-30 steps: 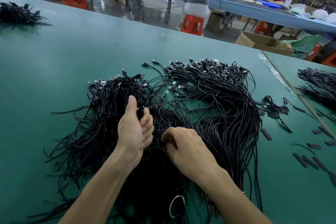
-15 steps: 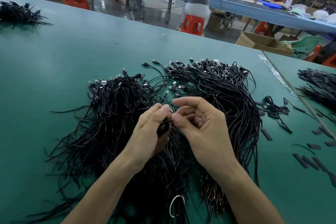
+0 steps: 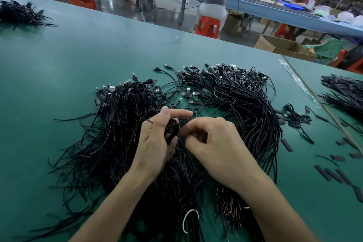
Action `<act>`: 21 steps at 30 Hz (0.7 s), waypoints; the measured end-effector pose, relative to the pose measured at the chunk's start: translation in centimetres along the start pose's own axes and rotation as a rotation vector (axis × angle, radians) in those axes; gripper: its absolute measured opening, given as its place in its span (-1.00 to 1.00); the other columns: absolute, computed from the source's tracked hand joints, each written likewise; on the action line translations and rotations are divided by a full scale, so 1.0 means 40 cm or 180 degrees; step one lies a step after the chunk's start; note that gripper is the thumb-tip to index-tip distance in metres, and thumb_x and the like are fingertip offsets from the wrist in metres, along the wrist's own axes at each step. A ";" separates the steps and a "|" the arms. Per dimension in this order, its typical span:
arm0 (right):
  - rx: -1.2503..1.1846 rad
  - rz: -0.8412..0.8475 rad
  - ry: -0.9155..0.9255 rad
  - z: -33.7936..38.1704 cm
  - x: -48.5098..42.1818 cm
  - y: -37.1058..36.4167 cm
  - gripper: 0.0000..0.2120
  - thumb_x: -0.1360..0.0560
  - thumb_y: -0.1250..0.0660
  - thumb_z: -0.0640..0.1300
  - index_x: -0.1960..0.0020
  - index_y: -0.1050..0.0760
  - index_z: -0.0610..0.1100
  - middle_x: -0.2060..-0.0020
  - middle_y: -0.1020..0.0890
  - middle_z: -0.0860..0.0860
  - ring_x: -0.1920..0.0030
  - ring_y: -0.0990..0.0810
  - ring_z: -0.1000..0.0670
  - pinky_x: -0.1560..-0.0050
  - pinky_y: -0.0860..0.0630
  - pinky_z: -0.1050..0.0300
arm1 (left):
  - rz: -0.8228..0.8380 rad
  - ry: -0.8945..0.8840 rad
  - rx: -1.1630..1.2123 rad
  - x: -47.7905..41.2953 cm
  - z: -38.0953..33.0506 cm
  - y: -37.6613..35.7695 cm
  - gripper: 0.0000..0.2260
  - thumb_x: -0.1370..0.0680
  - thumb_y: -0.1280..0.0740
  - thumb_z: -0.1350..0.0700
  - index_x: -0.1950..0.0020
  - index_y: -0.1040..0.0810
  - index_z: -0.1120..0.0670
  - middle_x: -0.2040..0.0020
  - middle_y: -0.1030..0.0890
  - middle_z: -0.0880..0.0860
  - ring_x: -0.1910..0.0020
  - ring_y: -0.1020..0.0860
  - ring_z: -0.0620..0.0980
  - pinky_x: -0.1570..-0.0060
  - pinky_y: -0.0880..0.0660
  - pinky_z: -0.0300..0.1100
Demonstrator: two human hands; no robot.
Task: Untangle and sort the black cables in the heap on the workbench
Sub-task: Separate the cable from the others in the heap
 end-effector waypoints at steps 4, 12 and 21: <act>0.0103 -0.0125 0.0025 0.003 0.001 -0.005 -0.80 -0.46 -0.34 -0.28 0.18 -0.67 -0.02 0.43 -0.55 0.14 0.43 -0.47 0.20 0.42 -0.35 0.40 | -0.0076 0.0084 0.0354 0.002 -0.004 -0.003 -0.50 -0.55 -0.15 -0.23 0.10 -0.73 0.09 0.51 -0.43 0.06 0.66 -0.26 -0.17 0.59 -0.23 -0.35; -0.0168 -0.0423 -0.0074 -0.001 0.003 -0.025 -0.91 -0.48 -0.46 -0.19 0.08 -0.69 -0.02 0.40 -0.59 0.22 0.30 -0.58 0.25 0.27 -0.41 0.46 | -0.0443 0.0020 0.0578 0.012 -0.017 -0.010 -0.45 -0.60 -0.04 -0.23 0.09 -0.75 0.04 0.46 -0.58 0.04 0.68 -0.28 -0.18 0.60 -0.23 -0.36; 0.0868 -0.0318 0.0495 0.023 0.005 -0.045 -0.86 -0.57 -0.33 -0.19 0.02 -0.65 -0.04 0.09 -0.51 0.24 0.05 -0.52 0.14 0.04 -0.54 0.14 | -0.0210 0.0612 0.0776 0.006 -0.002 -0.016 -0.54 -0.60 -0.14 -0.16 0.02 -0.73 0.11 0.36 -0.59 0.11 0.67 -0.25 -0.15 0.65 -0.20 -0.37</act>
Point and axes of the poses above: each hand's wrist, its own x-axis away from the middle knuckle, its own y-axis out of the back of the hand, z = x × y, the point moved 2 cm from there along -x, towards the middle knuckle
